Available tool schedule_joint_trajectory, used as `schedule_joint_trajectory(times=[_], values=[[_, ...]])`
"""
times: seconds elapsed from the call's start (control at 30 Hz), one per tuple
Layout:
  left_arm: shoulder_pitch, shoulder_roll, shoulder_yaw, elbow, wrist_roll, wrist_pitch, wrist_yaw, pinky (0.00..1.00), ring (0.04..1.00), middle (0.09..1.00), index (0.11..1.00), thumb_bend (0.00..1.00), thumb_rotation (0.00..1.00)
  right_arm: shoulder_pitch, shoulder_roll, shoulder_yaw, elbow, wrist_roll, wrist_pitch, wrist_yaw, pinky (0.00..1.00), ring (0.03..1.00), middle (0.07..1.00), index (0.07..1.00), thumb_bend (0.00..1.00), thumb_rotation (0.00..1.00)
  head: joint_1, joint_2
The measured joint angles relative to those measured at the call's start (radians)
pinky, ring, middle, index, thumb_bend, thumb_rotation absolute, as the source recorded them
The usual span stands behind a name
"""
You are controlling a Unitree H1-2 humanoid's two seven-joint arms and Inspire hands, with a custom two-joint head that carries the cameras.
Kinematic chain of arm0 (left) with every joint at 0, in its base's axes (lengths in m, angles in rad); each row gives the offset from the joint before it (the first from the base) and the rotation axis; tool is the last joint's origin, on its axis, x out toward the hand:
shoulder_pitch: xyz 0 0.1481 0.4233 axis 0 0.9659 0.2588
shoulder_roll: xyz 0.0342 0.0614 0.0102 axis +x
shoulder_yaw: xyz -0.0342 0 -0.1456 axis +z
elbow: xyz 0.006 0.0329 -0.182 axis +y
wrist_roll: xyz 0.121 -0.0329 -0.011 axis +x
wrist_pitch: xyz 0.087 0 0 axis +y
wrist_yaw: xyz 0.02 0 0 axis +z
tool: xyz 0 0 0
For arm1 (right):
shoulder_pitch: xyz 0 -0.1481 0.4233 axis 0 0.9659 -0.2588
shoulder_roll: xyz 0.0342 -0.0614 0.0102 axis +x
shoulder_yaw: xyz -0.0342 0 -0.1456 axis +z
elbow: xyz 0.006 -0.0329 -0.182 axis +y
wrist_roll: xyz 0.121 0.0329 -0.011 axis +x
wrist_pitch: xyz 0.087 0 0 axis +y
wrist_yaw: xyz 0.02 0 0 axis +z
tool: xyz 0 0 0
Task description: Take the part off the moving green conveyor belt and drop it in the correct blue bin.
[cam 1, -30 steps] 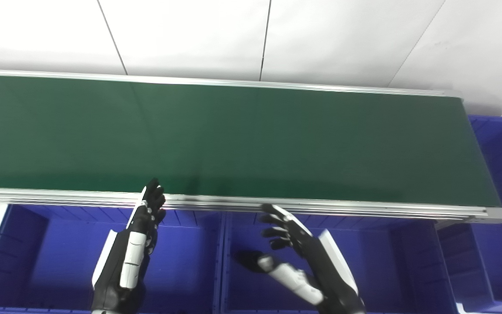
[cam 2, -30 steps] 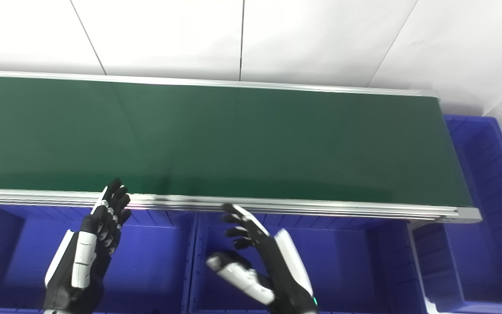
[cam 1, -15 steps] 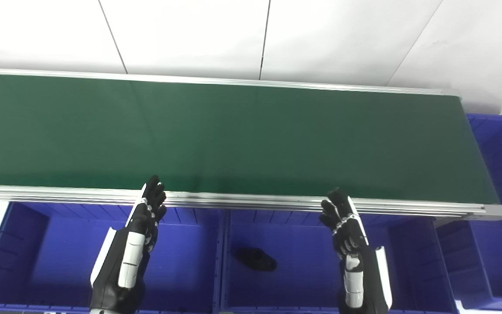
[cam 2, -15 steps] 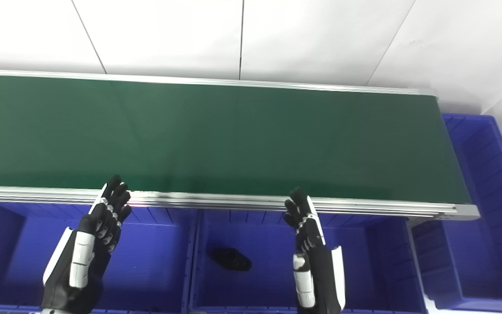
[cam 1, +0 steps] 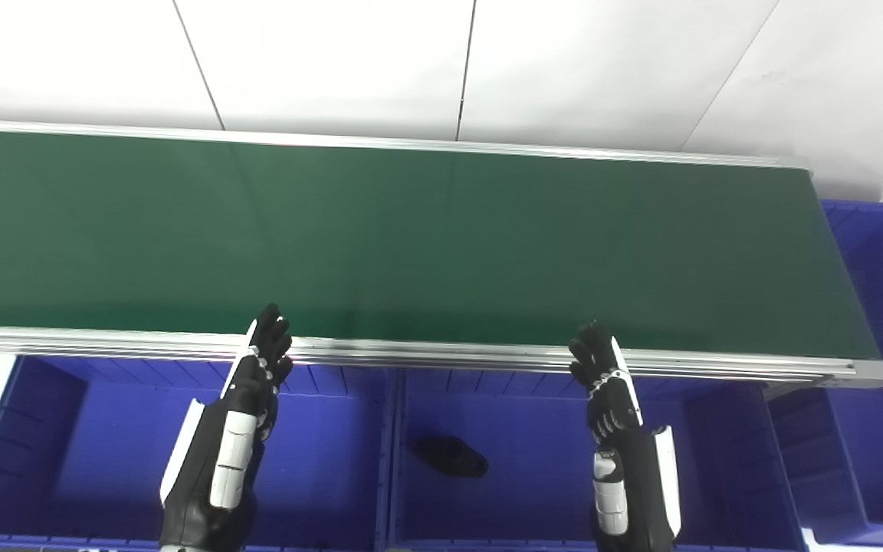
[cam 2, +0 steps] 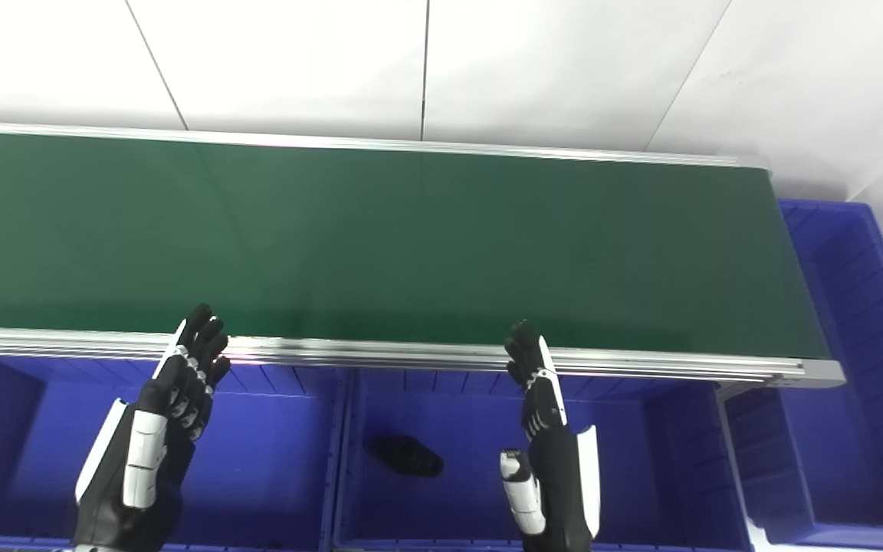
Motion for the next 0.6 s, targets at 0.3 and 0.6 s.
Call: schedule_joint_trajectory(times=[0.3,0.6], values=[[0.004,-0.003,-0.002,0.014,0.003,-0.033,0.0,1.0,1.0,1.0,1.0,0.63,1.0,-0.001,-0.006,0.009,-0.013,-0.031,0.028,0.001,0.89,0.92,0.944,0.945,0.82,0.99,0.003,0.0],[0.012,-0.005,-0.007,0.024,0.031,-0.041,0.0,1.0,1.0,1.0,1.0,0.65,1.0,-0.001,-0.01,0.015,-0.027,-0.048,0.074,0.017,0.88,0.913,0.941,0.94,0.84,0.99,0.005,-0.003]])
